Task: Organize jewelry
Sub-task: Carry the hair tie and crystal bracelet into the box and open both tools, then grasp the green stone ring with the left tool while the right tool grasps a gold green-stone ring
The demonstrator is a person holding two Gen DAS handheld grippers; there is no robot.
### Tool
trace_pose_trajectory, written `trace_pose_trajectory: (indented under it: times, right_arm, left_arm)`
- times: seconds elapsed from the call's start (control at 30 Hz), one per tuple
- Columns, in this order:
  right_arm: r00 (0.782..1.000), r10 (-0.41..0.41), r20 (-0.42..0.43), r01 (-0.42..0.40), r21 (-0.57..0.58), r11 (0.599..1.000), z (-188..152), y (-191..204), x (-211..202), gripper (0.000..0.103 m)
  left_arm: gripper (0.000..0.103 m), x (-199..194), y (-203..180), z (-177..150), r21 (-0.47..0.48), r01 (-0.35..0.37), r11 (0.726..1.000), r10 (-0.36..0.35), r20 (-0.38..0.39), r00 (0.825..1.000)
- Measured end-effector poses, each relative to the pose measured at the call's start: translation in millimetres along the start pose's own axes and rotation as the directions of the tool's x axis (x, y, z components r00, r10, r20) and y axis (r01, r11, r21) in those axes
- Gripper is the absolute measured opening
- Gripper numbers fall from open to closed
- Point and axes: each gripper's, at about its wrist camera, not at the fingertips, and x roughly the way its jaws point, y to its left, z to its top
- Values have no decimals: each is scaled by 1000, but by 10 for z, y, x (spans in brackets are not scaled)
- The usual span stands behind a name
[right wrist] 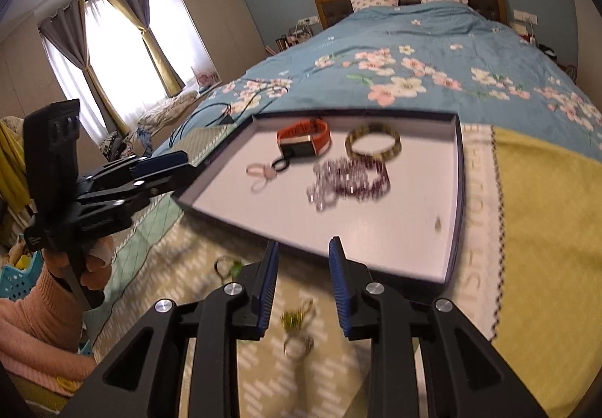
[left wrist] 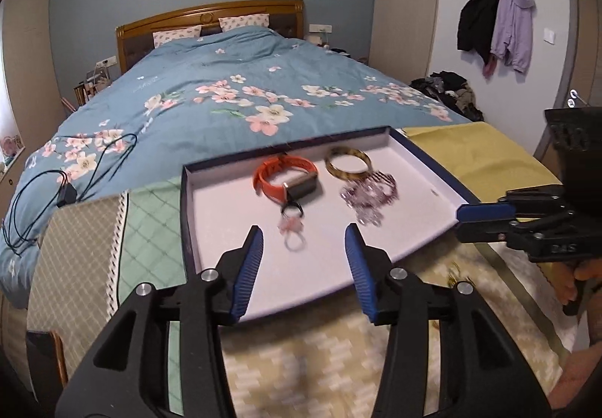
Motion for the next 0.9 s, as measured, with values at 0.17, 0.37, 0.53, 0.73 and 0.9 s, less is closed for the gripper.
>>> trace_pose_trajectory:
  times: [0.17, 0.37, 0.53, 0.73, 0.9]
  right_arm:
    - [999, -6, -33, 6, 5, 1000, -183, 17, 16, 25]
    - [999, -2, -51, 3, 22, 1000, -312, -1, -10, 25]
    - [998, -4, -63, 6, 31, 999, -386, -9, -9, 25]
    - [996, -30, -81, 31, 16, 999, -455, 19, -13, 25]
    - [992, -81, -97, 77, -50, 996, -490, 145, 3, 26]
  left_arm:
    - [45, -93, -129, -230, 21, 22, 1000, -21, -26, 999]
    - [45, -137, -257, -376, 32, 64, 997, -63, -47, 997]
    - [45, -84, -362, -451, 48, 99, 994, -95, -78, 992]
    - [45, 68, -456, -511, 60, 120, 991, -111, -141, 984]
    - [45, 193, -469, -517, 38, 129, 991, -120, -175, 977]
